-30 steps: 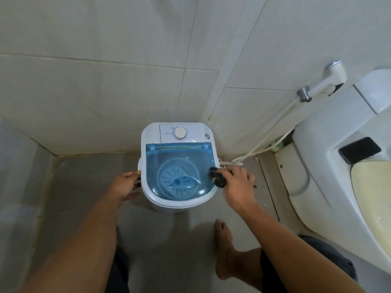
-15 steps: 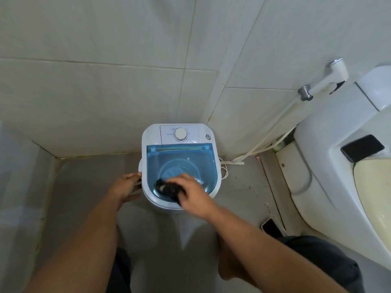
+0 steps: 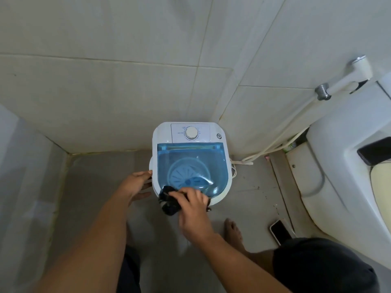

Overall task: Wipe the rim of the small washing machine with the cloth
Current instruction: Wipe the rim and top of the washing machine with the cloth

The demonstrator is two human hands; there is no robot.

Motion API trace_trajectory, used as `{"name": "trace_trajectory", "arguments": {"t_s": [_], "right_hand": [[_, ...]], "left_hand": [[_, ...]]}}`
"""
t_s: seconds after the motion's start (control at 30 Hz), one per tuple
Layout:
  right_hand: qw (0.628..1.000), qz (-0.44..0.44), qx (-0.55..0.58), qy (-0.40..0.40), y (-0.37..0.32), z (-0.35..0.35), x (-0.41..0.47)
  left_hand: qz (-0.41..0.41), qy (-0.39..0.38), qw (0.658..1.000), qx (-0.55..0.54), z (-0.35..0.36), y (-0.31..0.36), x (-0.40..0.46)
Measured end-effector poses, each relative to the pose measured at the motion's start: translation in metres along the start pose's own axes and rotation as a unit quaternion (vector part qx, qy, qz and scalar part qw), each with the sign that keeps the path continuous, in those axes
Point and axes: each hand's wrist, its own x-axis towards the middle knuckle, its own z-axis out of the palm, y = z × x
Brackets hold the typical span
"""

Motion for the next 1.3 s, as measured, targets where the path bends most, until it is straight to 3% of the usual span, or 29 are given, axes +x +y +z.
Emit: {"name": "trace_trajectory", "arguments": {"t_s": [0.1, 0.17, 0.3, 0.43, 0.63, 0.83, 0.93, 1.0, 1.1, 1.2, 1.3], "right_hand": [[0.993, -0.030, 0.114, -0.018, -0.028, -0.004, 0.013], [0.987, -0.012, 0.160, 0.024, -0.021, -0.021, 0.021], [0.987, 0.090, 0.038, 0.125, 0.041, -0.055, 0.008], [0.994, 0.078, -0.052, 0.052, 0.056, -0.039, -0.023], [0.998, -0.008, -0.054, -0.008, 0.012, 0.005, -0.022], [0.998, -0.044, -0.022, -0.037, -0.041, 0.043, 0.004], [0.997, -0.027, 0.058, -0.036, -0.071, 0.050, 0.026], [0.985, -0.010, 0.173, -0.023, -0.088, 0.045, 0.042], [0.962, 0.020, 0.265, 0.067, -0.091, 0.020, 0.060], [0.970, 0.034, 0.195, 0.144, -0.051, -0.005, 0.057], [0.986, 0.052, 0.102, 0.123, -0.009, -0.008, 0.028]], "left_hand": [[0.000, -0.004, 1.000, 0.015, -0.003, 0.000, 0.000], [0.000, -0.009, 1.000, 0.007, -0.002, 0.001, -0.001], [0.002, -0.011, 1.000, -0.003, 0.001, 0.000, -0.004], [0.009, -0.020, 1.000, -0.006, 0.001, 0.003, -0.007], [0.003, -0.032, 0.999, 0.002, -0.009, -0.001, 0.001], [-0.068, -0.140, 0.979, -0.129, -0.030, 0.001, 0.000], [-0.063, -0.123, 0.956, -0.259, -0.041, 0.005, 0.003], [-0.048, -0.090, 0.936, -0.337, -0.048, 0.007, 0.003], [-0.036, -0.046, 0.944, -0.324, -0.051, 0.008, 0.003], [-0.037, -0.042, 0.958, -0.282, -0.047, 0.008, -0.001], [-0.041, -0.034, 0.962, -0.267, -0.040, 0.012, -0.004]]}}
